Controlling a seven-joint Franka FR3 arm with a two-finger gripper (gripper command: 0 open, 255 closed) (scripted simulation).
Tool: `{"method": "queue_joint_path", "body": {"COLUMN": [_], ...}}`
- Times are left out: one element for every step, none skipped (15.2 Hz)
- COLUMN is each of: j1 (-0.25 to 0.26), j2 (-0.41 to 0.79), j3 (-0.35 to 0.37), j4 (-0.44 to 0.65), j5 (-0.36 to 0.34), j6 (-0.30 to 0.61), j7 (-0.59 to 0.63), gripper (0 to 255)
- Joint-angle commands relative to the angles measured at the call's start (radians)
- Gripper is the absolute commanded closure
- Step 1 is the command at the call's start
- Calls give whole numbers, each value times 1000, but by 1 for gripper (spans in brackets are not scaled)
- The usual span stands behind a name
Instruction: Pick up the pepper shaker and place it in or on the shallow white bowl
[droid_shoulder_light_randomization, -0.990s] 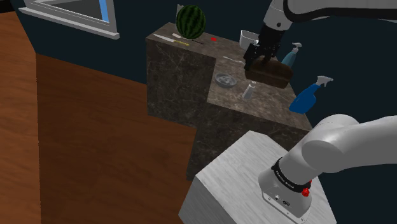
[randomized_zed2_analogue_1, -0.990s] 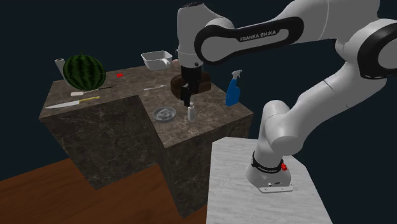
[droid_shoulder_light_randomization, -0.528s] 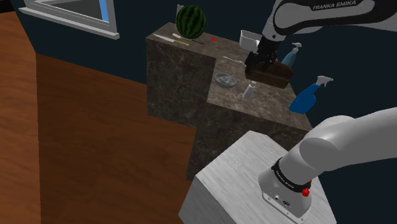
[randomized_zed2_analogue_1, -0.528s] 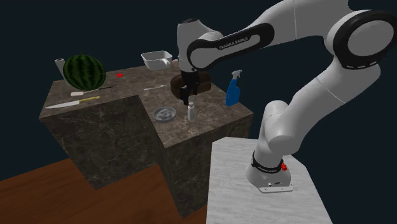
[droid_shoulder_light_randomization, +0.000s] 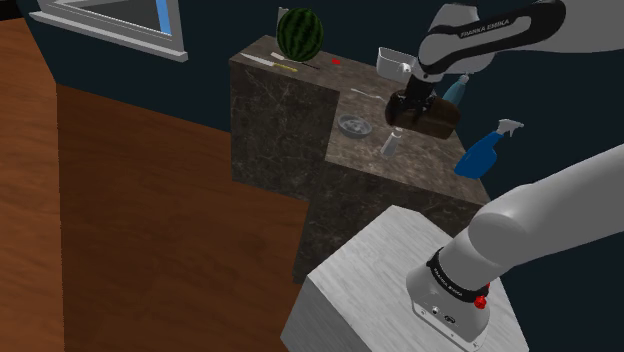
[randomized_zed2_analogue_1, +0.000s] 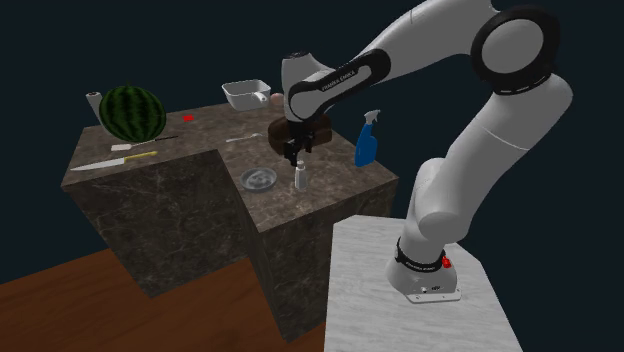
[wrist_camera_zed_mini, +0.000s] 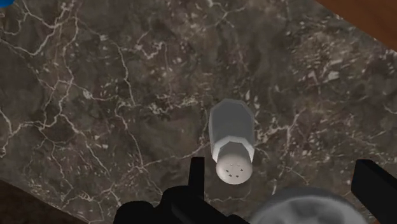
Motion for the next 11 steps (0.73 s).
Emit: {"method": "queue_joint_path", "body": {"j1": [-13,-13,-13,-14,-14,-14,-14,-14,-14,-14,-14], "j2": [54,62,70,78,87,96,105,115,120,120,120], "j3": [-29,-31,-34,-36,-38,-40,-42,-44,-45,-45,-45], "j4": [14,7,0,-6,-13,-19,-25,-31,-34,-34,-34], "j5": [5,6,6,7,8,9,10,12,12,12,12], "j6": [40,55,70,85,100,115,130,145,153,153,153], "j7": [-21,-22,-23,-24,-25,-26,-28,-29,-30,-30,-30], "gripper": [0,0,0,0,0,0,0,0,0,0,0]}}
